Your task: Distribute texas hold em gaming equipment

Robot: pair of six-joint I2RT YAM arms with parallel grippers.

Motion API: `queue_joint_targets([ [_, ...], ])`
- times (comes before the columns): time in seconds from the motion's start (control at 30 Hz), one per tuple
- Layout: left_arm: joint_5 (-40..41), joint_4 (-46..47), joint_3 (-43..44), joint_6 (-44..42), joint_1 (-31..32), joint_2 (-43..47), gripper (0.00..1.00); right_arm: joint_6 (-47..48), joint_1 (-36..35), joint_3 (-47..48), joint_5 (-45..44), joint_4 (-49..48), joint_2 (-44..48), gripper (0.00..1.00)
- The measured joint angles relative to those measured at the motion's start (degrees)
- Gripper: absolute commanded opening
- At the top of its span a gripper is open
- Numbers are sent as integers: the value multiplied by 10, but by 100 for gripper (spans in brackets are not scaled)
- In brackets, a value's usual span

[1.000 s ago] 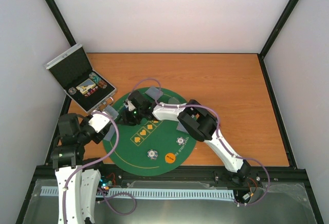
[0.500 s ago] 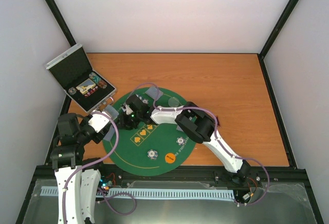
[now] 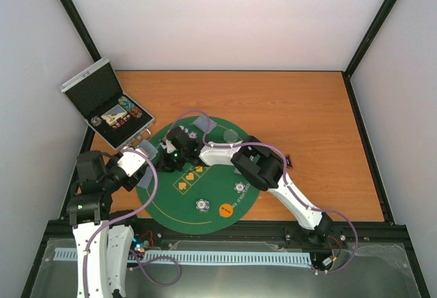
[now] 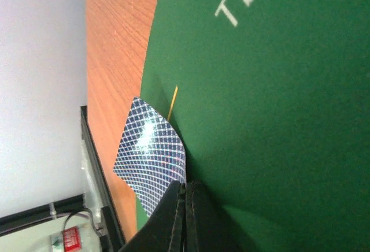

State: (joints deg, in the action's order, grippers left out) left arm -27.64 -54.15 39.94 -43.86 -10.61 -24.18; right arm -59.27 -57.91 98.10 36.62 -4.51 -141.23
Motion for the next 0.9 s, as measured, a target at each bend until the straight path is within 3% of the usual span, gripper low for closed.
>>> queue_joint_targets([
  [0.2,0,0,0,0,0,0,51,150,-3,-33,-17,45,59,3],
  [0.53,-6,1,0,14,0,0,50,541,5,-153,-62,89,331,3],
  [0.73,-8,6,0,25,-7,1,50,739,9,-276,-82,18,360,3],
  [0.9,-9,6,0,31,-9,3,50,851,8,-337,-65,-76,351,3],
])
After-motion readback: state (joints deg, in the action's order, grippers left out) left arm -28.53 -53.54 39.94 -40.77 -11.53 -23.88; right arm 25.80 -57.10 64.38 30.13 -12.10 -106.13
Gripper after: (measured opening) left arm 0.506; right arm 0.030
